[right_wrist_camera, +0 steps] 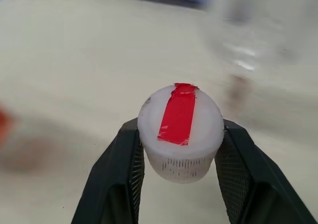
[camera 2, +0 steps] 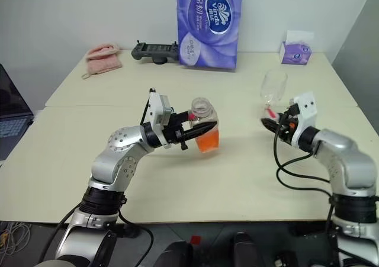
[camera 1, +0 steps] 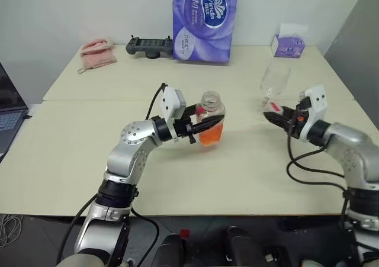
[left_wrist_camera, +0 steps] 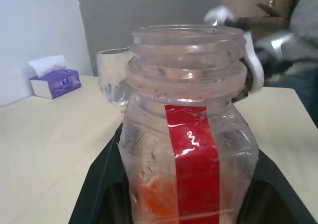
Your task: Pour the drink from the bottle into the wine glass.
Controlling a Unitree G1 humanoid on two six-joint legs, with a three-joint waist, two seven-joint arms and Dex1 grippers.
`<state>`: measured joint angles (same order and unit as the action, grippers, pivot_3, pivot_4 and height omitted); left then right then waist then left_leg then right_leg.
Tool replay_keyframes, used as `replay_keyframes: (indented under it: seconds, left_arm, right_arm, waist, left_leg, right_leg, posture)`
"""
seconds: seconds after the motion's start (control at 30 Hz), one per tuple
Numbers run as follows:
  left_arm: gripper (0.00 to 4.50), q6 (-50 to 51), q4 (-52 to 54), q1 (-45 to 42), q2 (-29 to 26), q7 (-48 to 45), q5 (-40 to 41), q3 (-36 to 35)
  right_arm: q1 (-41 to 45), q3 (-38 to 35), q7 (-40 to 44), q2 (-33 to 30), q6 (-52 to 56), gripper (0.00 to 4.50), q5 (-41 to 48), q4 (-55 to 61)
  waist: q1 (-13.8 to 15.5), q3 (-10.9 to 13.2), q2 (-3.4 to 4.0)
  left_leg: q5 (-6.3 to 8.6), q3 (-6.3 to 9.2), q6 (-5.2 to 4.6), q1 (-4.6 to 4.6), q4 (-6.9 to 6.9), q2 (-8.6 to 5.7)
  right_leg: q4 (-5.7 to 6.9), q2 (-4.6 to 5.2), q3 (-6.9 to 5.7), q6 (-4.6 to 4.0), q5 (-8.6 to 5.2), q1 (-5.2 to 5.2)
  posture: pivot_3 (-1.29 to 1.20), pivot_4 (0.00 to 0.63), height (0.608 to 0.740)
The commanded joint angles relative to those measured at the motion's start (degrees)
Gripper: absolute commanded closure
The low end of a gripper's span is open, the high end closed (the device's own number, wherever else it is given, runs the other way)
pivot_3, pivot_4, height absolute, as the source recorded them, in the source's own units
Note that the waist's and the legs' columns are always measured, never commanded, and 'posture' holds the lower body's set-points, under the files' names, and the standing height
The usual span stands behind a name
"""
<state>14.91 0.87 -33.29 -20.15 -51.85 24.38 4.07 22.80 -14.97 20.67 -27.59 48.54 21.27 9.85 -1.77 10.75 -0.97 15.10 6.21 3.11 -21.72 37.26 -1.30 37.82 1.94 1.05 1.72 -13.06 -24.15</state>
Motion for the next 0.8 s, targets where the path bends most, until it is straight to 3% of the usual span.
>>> replay_keyframes:
  seconds: [0.03, 0.07, 0.27, 0.4, 0.47, 0.57, 0.67, 0.73, 0.8]
  left_arm:
    - [2.79, -0.8, 0.1, -1.7, -0.1, 0.3, 0.5, -1.7]
    - [2.79, -0.9, -0.2, -1.9, 0.0, 0.3, 0.5, -1.7]
    - [2.79, -1.5, -1.6, -2.7, 0.5, -0.1, 0.1, -1.6]
    - [2.79, -2.1, -2.9, -3.0, 0.1, 0.0, -0.1, -2.1]
    - [2.79, -1.9, -3.7, -3.1, -0.6, 1.1, -0.4, -3.2]
    - [2.79, -1.2, -6.3, -3.6, -1.4, 5.8, -1.3, -6.3]
    - [2.79, -2.4, -10.3, -4.7, -1.9, 11.7, -2.9, -9.7]
    - [2.79, -3.4, -13.4, -5.4, -2.2, 15.9, -3.5, -12.7]
    - [2.79, -5.9, -16.9, -5.7, -3.2, 18.8, -4.9, -15.0]
  right_arm:
    - [-2.4, -3.2, -10.1, 2.9, -1.2, 2.76, -4.6, 1.0]
    - [-3.2, -2.8, -10.5, 3.6, -2.1, 2.07, -5.1, 0.4]
    - [-4.0, -1.3, -10.1, 3.0, -4.6, 0.06, -6.8, -3.2]
    - [-3.2, -0.6, -7.3, 0.7, -4.8, 0.00, -6.5, -1.5]
    - [-2.3, 0.7, -1.8, -1.8, -4.0, 0.00, -3.1, 4.7]
    - [-1.1, 5.7, 12.3, -5.3, -0.2, 0.00, 9.1, 17.2]
    - [1.4, 11.6, 20.7, -6.5, 5.0, 0.00, 20.1, 25.2]
    - [4.8, 17.4, 21.3, -4.5, 5.9, 0.00, 21.0, 26.3]
    - [8.7, 22.1, 15.6, 1.5, 3.4, 0.00, 16.1, 22.0]
  waist:
    - [0.0, 0.0, 0.01]
    - [0.0, 0.0, 0.01]
    - [-0.1, 0.0, 0.02]
    - [-0.1, 0.0, 0.02]
    - [-0.1, 0.0, 0.04]
    - [-0.5, 0.0, 0.05]
    - [-0.8, 0.0, 0.01]
    - [-0.8, 0.0, 0.00]
    - [-1.0, 0.0, -0.03]
  left_leg:
    - [0.00, -0.01, 0.00, 0.00, 0.00, -0.02]
    - [0.00, -0.02, 0.00, -0.01, -0.01, -0.04]
    - [0.00, -0.04, -0.01, 0.02, -0.01, -0.01]
    - [0.01, -0.06, -0.02, 0.03, -0.03, -0.02]
    - [0.01, -0.05, -0.02, 0.02, -0.03, -0.02]
    - [0.01, -0.04, -0.03, 0.03, -0.04, 0.02]
    - [0.02, 0.10, -0.03, 0.12, -0.06, 0.24]
    - [0.02, 0.17, -0.03, 0.15, -0.06, 0.35]
    - [0.02, 0.14, -0.03, 0.17, -0.06, 0.40]
  right_leg:
    - [0.00, 0.00, 0.02, 0.00, 0.00, 0.00]
    - [-0.01, 0.01, 0.03, 0.00, 0.00, -0.01]
    - [-0.04, -0.02, 0.03, 0.00, 0.00, 0.01]
    - [-0.04, -0.03, 0.04, 0.01, 0.00, 0.01]
    - [-0.05, -0.03, 0.04, 0.01, 0.00, 0.01]
    - [-0.04, -0.07, 0.04, 0.10, -0.06, 0.00]
    - [-0.06, -0.32, -0.08, 0.28, -0.17, 0.07]
    - [-0.05, -0.43, -0.15, 0.29, -0.17, 0.10]
    - [-0.05, -0.47, -0.13, 0.28, -0.17, 0.09]
  posture:
    - [0.00, 0.150, 0.740]
    - [0.00, 0.150, 0.740]
    - [0.00, 0.150, 0.740]
    - [0.00, 0.150, 0.740]
    - [0.00, 0.150, 0.740]
    - [0.00, 0.150, 0.740]
    - [0.00, 0.150, 0.740]
    - [0.00, 0.150, 0.740]
    - [0.00, 0.150, 0.740]
